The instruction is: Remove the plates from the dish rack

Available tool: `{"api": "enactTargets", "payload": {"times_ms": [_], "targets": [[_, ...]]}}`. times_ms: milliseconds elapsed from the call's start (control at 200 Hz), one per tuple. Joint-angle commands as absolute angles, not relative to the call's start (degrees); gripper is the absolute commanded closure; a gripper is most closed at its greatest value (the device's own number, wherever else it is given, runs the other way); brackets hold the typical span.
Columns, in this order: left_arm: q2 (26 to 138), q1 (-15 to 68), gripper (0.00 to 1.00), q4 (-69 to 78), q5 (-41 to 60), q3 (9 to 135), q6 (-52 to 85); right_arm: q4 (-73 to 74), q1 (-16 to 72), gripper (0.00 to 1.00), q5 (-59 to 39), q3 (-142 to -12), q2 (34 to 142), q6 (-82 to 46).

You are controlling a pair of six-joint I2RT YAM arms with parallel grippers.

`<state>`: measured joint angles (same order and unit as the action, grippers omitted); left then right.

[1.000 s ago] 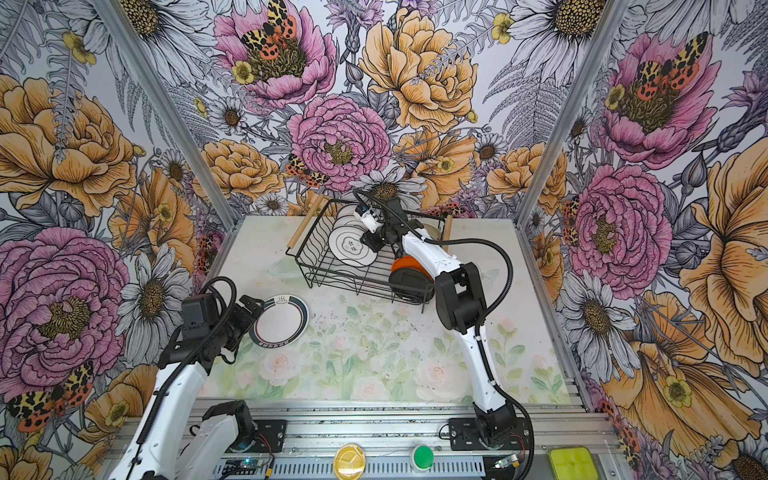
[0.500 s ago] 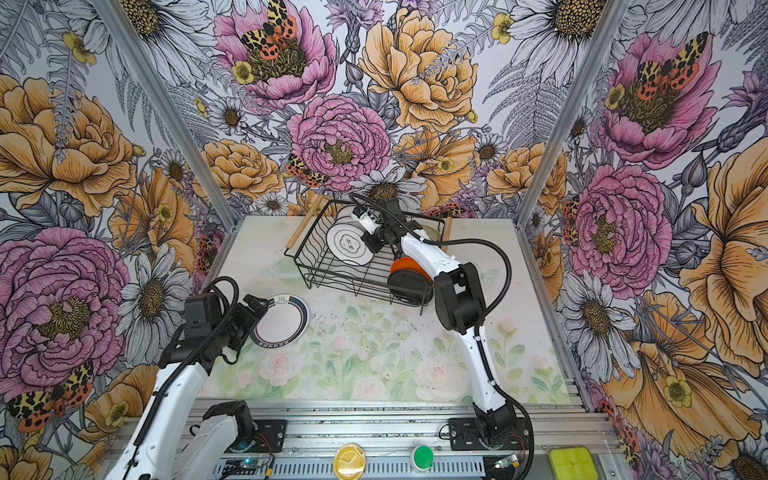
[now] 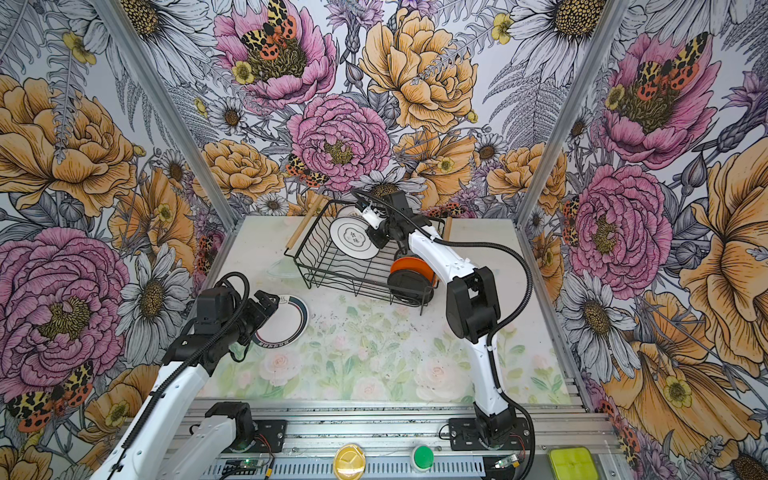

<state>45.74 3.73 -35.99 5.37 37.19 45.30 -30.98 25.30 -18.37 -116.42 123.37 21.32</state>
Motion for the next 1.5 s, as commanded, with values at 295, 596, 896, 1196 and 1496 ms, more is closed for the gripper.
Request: {"api": "enactTargets", "payload": {"times_ms": [295,596,896,1196,1496], "targets": [[37.7,11.5,0.01,-32.3,2.8,33.8,38.2,-27.7,25.8,1.00,-15.8,-108.6,101.1,21.8],[35.1,17.9,0.01,-33.1,2.4,33.3,41.8,-22.1,27.1,1.00,-15.4,-85.6,77.6,6.1],[30.5,20.1,0.01,-32.9,4.5,31.3,42.0,-22.3,27.5,1.00,-10.9,-55.8,49.5,-21.8],[27.4,27.8,0.01,-30.6,5.3,28.7,44.6,-22.6,29.7,1.00,-13.2,-33.8,30.8,-47.5],[29.4,40.0,0.01,-20.7,1.5,22.1,48.5,-17.8,35.9,1.00,-9.2,-25.6,33.8,-58.2]]}}
